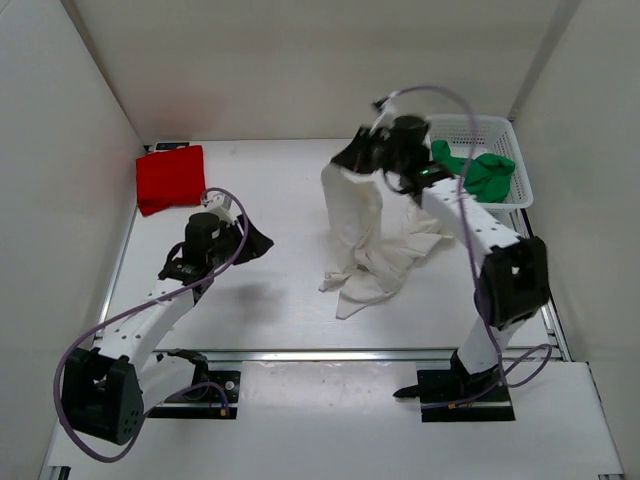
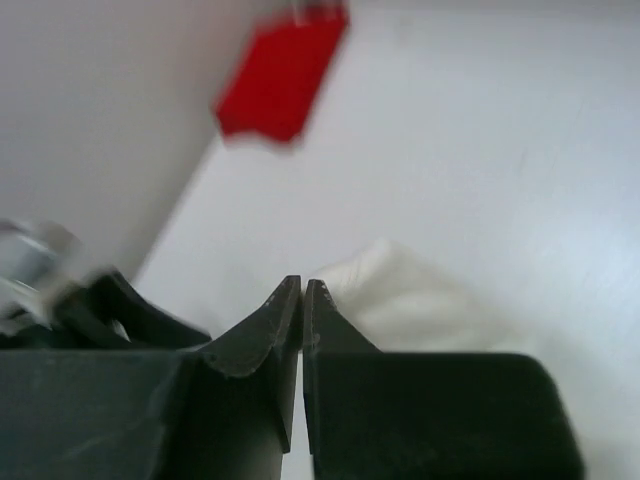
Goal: Fold and stack the t-shirts
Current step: Move the tshirt to the center of the board, then flatten out the tshirt
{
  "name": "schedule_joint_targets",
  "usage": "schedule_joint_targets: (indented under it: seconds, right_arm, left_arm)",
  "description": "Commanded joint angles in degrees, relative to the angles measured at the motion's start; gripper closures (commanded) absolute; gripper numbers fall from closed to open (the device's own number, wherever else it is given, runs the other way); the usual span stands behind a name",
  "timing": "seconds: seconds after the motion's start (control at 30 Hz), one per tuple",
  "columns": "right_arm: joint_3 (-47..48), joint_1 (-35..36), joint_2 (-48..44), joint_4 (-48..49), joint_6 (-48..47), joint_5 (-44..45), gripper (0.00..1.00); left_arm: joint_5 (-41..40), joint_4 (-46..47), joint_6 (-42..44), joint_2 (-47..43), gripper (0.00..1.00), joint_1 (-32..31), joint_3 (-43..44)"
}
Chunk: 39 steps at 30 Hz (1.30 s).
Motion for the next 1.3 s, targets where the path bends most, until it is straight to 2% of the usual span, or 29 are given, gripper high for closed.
schedule_joint_targets:
  seconds: [0.0, 0.07, 0.13, 0.2, 0.23, 0.27, 0.3, 0.37, 0.4, 0.43, 0.47, 0.53, 0.6, 0.63, 0.67, 0.7, 0.73, 0.8, 0.9, 1.07, 1.13, 1.27]
  right_arm:
    - [-7.34, 10.43, -0.67, 2.88, -1.91, 4.82, 1.00]
    - [-9.22, 14.23, 2.04, 4.83, -0.85, 4.23, 1.00]
    - [-5.99, 18.61, 4.76, 2.56, -1.36, 5.10, 1.00]
    - [-1.35, 20.47, 6.71, -4.26, -3.38, 8.68, 0.98]
    - [0.69, 21.35, 7.15, -6.30, -4.70, 9.66, 0.92]
    - [1.84, 21.53, 6.37, -9.80, -5.23, 11.93, 0.80]
    - [1.24, 21.54, 5.41, -10.62, -5.67, 13.87, 0.75]
    - [-4.10, 20.49, -1.77, -8.97, -4.89, 16.59, 0.58]
    - [-9.61, 19.61, -6.51, -6.52, -3.76, 17.31, 0.53]
    - [-14.62, 17.95, -8.99, -4.58, -3.57, 17.40, 0.44]
    - [-19.63, 16.45, -13.37, -3.96, -2.70, 17.58, 0.42]
    - [-28.32, 14.00, -19.55, -3.16, -2.08, 20.64, 0.43]
    - [-37.93, 10.04, -26.65, -2.63, -0.06, 22.84, 0.52]
    - [-43.53, 6.11, -28.95, -1.93, 2.03, 22.42, 0.55]
    - [-49.16, 1.72, -29.58, -0.71, 4.06, 21.11, 0.63]
    - [-51.04, -0.42, -31.50, -0.09, 5.38, 19.62, 0.67]
    - [-55.06, -4.44, -32.30, 0.35, 6.18, 18.91, 0.68]
    - [-59.48, -10.08, -33.01, 1.68, 6.71, 20.38, 0.68]
    - [-62.65, -14.13, -32.66, 3.87, 6.71, 23.38, 0.58]
    - [-61.96, -15.37, -25.91, 4.92, 6.10, 26.63, 0.46]
    - [-61.96, -15.73, -23.53, 7.99, 6.80, 26.28, 0.46]
    - [-60.73, -16.61, -18.35, 14.06, 7.60, 24.79, 0.46]
  left_arm:
    - [-2.11, -0.44, -0.21, -5.01, 0.37, 1.84, -2.35]
    - [-0.52, 0.70, -1.61, -6.95, 0.37, 4.92, -4.03]
    - [-1.91, -1.83, -1.36, -8.45, 0.37, 6.17, -3.43]
    - [-3.24, -3.25, -1.27, -9.15, 0.38, 6.87, -3.50]
    - [-2.72, -3.17, -1.61, -9.59, 0.38, 6.96, -3.77]
    - [-2.80, -2.56, -2.31, -9.85, 0.38, 6.87, -4.64]
    - [-3.06, -1.68, -3.28, -9.68, 0.38, 5.57, -5.08]
    - [-4.11, -0.09, -4.42, -8.11, 0.39, 2.58, -5.96]
    - [-4.38, 1.04, -6.69, -7.58, 0.40, 0.39, -6.49]
    - [-4.21, 2.88, -7.84, -6.44, 0.41, -0.59, -7.28]
    - [-3.94, 5.16, -9.77, -6.08, 0.42, -1.12, -7.81]
    - [-3.41, 7.80, -12.77, -6.16, 0.43, -1.74, -9.56]
    - [-5.60, 7.47, -13.56, -5.90, 0.42, -2.00, -9.66]
    - [-6.74, 8.34, -14.27, -5.47, 0.39, -2.09, -10.27]
    - [-7.02, 9.65, -14.88, -3.90, 0.37, -2.27, -10.36]
    - [-6.84, 10.45, -16.02, -1.62, 0.36, -2.53, -10.54]
    - [-5.10, 11.76, -16.99, 0.14, 0.36, -2.27, -10.36]
    - [-4.38, 14.84, -18.57, 6.37, 0.37, -3.41, -10.19]
    - [-5.69, 18.44, -21.21, 12.79, 0.39, -4.73, -10.10]
    - [-6.32, 23.45, -25.51, 20.79, 0.36, -3.77, -11.94]
    - [-5.17, 25.48, -26.40, 25.36, 0.36, -3.41, -10.81]
    - [-4.29, 27.33, -27.54, 30.74, 0.45, -4.73, -8.17]
